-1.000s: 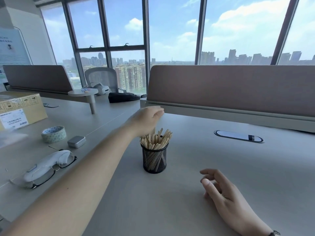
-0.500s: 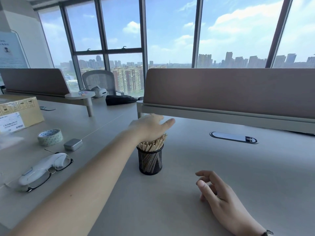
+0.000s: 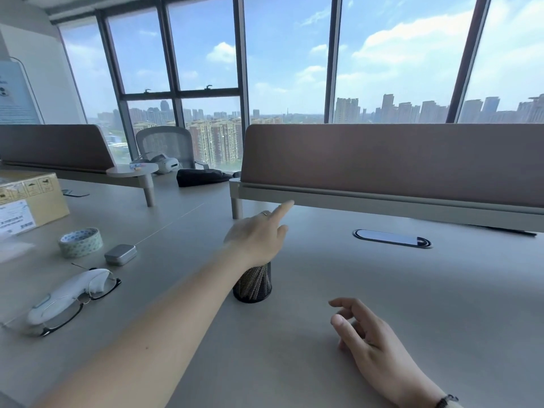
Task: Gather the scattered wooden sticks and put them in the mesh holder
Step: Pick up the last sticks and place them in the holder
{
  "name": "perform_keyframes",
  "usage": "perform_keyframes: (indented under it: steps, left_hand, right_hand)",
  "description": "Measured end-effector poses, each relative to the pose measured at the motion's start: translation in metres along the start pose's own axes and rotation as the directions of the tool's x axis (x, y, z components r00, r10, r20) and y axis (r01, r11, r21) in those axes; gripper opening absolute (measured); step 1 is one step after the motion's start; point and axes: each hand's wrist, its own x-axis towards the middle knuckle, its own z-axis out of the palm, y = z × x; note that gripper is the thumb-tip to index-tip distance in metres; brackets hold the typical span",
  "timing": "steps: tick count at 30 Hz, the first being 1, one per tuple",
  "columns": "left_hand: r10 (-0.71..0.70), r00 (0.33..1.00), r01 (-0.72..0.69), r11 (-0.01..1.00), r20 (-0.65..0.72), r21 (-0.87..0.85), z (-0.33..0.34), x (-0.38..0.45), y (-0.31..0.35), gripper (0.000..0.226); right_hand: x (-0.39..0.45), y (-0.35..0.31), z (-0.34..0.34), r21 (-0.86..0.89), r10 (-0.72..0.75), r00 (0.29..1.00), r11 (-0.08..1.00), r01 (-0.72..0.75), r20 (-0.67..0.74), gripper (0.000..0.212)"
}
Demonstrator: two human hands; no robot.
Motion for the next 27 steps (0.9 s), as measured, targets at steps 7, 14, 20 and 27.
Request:
perform_keyframes:
  steps: [7, 14, 20, 27]
  left_hand:
    - [-0.032, 0.98, 0.0, 0.986, 0.197, 0.164, -0.003, 0.007, -0.004, 0.063]
    - [-0.057, 0.953, 0.006, 0.986, 0.297, 0.169, -0.007, 0.007, -0.009, 0.104]
    - [-0.013, 1.0, 0.013, 0.994, -0.002, 0.111, 0.007, -0.005, -0.008, 0.064]
    - [-0.372, 0.872, -0.019, 0.625, -0.319, -0.78, 0.0, -0.025, -0.034, 0.059]
  right_hand:
    - [-0.001, 0.002, 0.0, -0.011, -0.011, 1.0, 1.0, 0.011, -0.001, 0.043]
    - [-0.001, 0.002, -0.003, -0.017, -0.011, 1.0, 1.0, 0.011, 0.006, 0.043]
    - [-0.001, 0.0, -0.002, -0.002, -0.01, 1.0, 1.0, 0.01, 0.012, 0.04]
    - [-0.001, 0.001, -0.004, 0.0, -0.009, 1.0, 1.0, 0.009, -0.003, 0.035]
